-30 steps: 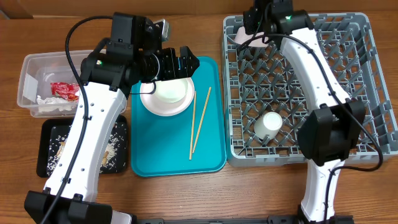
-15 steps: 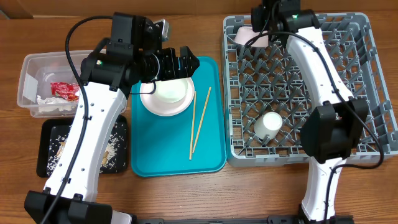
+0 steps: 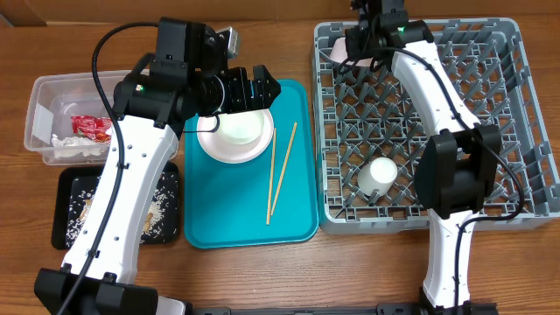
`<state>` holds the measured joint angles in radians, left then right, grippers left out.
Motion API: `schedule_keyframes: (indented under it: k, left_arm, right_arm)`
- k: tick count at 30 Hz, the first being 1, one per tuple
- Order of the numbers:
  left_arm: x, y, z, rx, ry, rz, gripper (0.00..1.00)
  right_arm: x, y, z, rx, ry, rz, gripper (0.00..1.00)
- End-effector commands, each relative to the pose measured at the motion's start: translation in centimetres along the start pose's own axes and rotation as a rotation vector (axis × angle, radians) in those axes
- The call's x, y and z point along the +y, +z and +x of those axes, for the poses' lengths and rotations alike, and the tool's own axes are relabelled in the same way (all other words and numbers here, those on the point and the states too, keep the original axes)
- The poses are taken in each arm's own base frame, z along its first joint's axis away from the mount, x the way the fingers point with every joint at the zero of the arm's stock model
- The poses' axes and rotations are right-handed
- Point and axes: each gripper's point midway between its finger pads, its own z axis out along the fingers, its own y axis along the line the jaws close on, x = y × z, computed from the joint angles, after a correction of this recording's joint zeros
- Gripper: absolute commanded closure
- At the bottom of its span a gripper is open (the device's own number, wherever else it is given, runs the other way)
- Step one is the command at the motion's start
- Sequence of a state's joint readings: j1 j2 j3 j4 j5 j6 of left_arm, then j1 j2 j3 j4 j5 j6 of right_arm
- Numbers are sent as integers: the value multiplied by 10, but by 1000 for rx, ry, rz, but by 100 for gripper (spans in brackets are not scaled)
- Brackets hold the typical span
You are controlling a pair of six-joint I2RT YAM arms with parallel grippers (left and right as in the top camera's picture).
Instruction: Sort waste into correct bins and load items into the dishwasher
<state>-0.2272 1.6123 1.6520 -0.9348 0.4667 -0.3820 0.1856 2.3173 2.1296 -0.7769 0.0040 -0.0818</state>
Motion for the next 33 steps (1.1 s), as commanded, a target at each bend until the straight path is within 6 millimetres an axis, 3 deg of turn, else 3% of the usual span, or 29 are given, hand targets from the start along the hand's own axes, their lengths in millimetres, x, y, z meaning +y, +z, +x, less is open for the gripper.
schedule_keyframes:
  k: [1,8,12,19,22,24,27,33]
  left_arm:
    - [-5,-8,-7,-29,31,3,0]
    - [-5,-8,-7,-29,31,3,0]
    - [-5,-8,-7,-29,31,3,0]
    - [-5,-8,-7,-29,31,3,0]
    - [-5,-8,-7,-29,31,3,0]
    - [-5,-8,-7,-29,31,3,0]
    - [-5,-8,-7,-29,31,3,0]
    - [-5,-8,-7,-29,31,3,0]
  right_arm:
    - [3,-4,11,46,4,-11,96]
    - [3,-9,37,155,6,-12,96]
    - [4,-22,30,137,5,-13,96]
    - [10,-90,-16,-22,1,-46,96]
    - [17,-122,-23,-53,3,-84,96]
    - [26,-136,-21,-45,2,-134,96]
    - [44,-156,-6,9,7,-238,79]
    - [62,-176,41,203,44,-346,72]
